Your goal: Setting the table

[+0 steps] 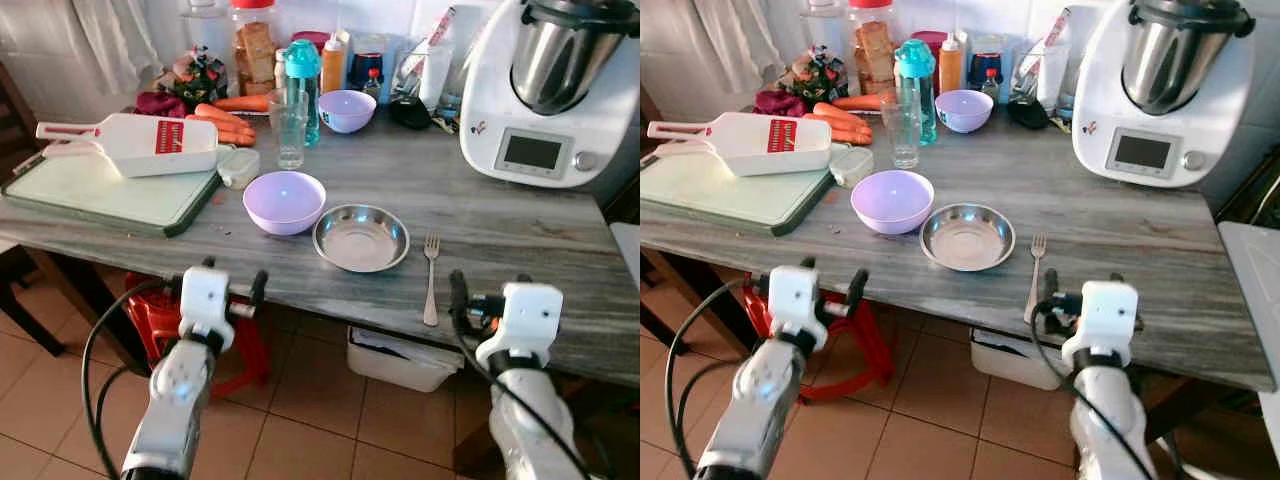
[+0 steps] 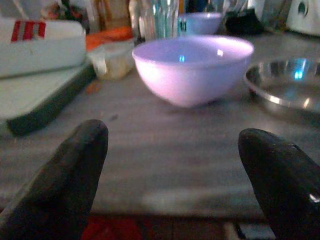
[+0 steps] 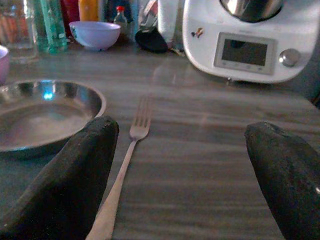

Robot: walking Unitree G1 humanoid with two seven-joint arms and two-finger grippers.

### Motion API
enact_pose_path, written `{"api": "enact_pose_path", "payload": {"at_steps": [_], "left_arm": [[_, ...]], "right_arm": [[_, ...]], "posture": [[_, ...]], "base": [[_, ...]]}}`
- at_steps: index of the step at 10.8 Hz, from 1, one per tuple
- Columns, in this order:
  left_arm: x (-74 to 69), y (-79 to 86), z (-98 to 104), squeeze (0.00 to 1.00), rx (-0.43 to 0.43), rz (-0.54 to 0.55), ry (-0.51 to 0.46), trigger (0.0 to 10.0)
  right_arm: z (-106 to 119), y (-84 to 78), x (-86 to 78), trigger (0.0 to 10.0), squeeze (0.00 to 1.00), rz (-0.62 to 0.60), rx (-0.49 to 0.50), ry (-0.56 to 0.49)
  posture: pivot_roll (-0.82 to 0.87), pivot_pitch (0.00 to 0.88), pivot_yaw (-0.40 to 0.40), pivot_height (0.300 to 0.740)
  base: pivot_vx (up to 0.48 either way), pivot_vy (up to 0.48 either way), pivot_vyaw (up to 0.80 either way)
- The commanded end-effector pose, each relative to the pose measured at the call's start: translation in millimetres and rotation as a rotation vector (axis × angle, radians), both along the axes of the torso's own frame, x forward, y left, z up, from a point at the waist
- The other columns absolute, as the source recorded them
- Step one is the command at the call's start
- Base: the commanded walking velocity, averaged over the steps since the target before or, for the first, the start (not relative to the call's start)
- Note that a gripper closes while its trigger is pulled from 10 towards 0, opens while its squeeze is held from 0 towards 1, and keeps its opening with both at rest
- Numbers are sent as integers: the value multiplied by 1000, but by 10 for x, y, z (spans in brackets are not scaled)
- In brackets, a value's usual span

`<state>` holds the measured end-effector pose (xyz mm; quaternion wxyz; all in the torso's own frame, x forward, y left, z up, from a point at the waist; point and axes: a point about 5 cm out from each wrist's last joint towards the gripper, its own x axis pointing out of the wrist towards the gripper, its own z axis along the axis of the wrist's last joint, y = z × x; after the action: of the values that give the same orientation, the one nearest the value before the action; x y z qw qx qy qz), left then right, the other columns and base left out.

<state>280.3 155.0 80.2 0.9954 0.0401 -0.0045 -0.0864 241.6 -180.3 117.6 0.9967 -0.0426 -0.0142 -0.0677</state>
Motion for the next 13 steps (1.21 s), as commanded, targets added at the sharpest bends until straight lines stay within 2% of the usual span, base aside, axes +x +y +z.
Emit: {"api": "enact_pose_path", "payload": {"at_steps": [1,3,5,9,13], "left_arm": [[-25,19,-41,0,28,9,9,10000],[-17,0,-34,0,20,28,11,10000],[-14,22,-32,0,18,42,11,10000],[14,4,-17,0,21,42,11,10000],[25,6,-7,0,33,42,11,10000]], "right_arm": [[87,7,-16,10000,733,8,-17,-47],[102,-15,10,10000,729,8,-3,-53],[116,17,48,10000,643,12,7,-65],[124,34,109,10000,592,33,3,-62],[141,48,158,10000,506,45,8,-71]], "posture": [[31,0,18,740],[38,0,11,740],[38,0,8,740],[42,0,0,740],[48,0,0,740]], "base": [[0,0,0],[0,0,0],[0,0,0],[0,0,-752],[-68,0,0]]}}
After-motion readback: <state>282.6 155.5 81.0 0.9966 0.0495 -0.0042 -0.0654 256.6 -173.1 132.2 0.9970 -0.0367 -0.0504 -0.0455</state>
